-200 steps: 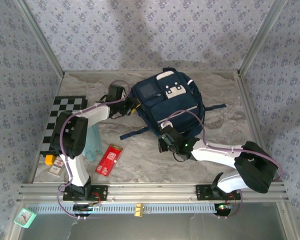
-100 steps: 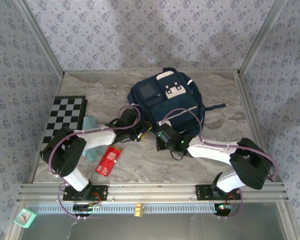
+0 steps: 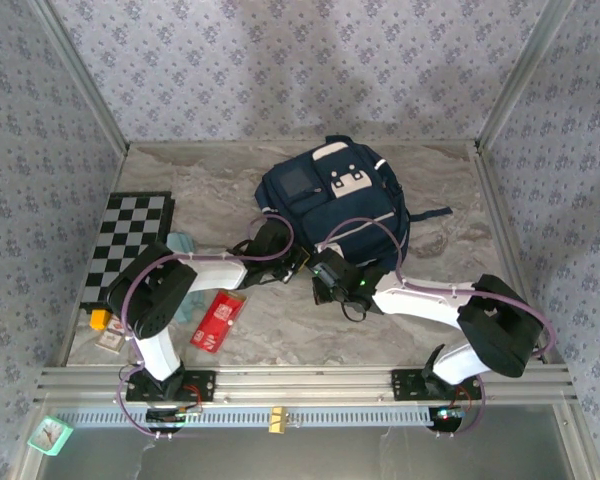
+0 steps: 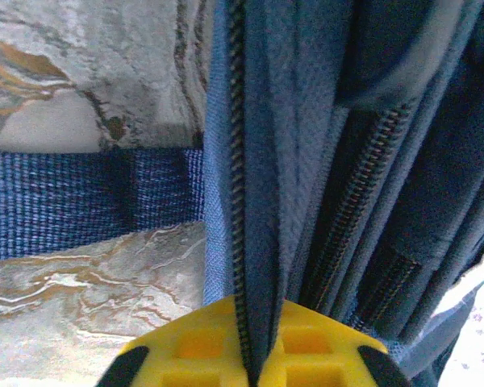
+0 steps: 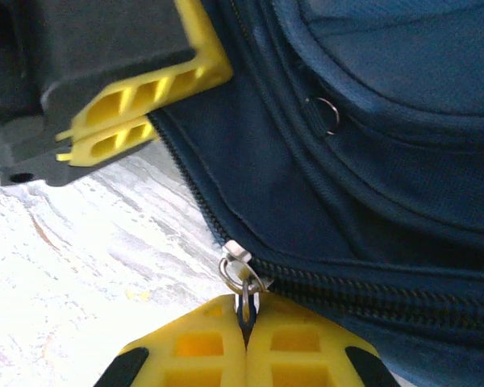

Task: Pack the student bag

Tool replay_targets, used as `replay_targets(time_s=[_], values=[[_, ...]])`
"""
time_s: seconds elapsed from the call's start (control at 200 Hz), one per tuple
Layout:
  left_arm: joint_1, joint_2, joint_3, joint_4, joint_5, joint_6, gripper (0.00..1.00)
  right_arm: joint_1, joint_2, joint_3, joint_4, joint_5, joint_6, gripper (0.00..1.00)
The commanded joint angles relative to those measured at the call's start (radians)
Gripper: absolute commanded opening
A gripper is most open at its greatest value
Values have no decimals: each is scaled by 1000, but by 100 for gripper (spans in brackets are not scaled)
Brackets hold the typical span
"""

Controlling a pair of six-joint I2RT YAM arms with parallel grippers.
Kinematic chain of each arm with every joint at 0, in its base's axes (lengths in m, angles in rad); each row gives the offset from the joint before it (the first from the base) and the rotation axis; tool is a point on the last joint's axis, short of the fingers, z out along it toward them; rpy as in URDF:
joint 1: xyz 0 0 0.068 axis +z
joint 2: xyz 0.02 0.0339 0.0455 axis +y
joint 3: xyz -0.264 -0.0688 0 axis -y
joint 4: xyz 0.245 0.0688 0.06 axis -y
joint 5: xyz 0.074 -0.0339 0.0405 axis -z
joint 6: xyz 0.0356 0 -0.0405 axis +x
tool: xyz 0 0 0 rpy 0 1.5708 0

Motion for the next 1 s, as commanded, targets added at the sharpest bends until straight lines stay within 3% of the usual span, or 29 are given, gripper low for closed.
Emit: replay_targets(time_s=[0.0, 0.22, 0.365, 0.45, 0.58, 0.765, 0.89, 0.994], values=[[28, -14, 39, -28, -49, 55, 0, 7, -37, 22, -134, 36, 28, 0], [176, -86, 73, -166, -21, 223, 0, -22, -162, -13, -312, 72, 95, 0], [255, -126, 71, -211, -2, 281, 0, -126, -278, -99, -348, -25, 110, 0], [298, -113, 85, -208, 39, 302, 0, -167, -323, -120, -348, -18, 76, 0], [351, -67, 163, -251, 113, 352, 0, -178, -301, -72, -357, -65, 26, 0], [360, 0, 300, -320, 159, 468, 0, -111, -207, 0, -184, -186, -20, 0], [367, 5, 352, -388, 186, 555, 20, -86, -139, 48, -115, -195, -27, 0], [367, -58, 302, -414, 181, 562, 34, -84, -102, 47, -96, -170, -25, 0]])
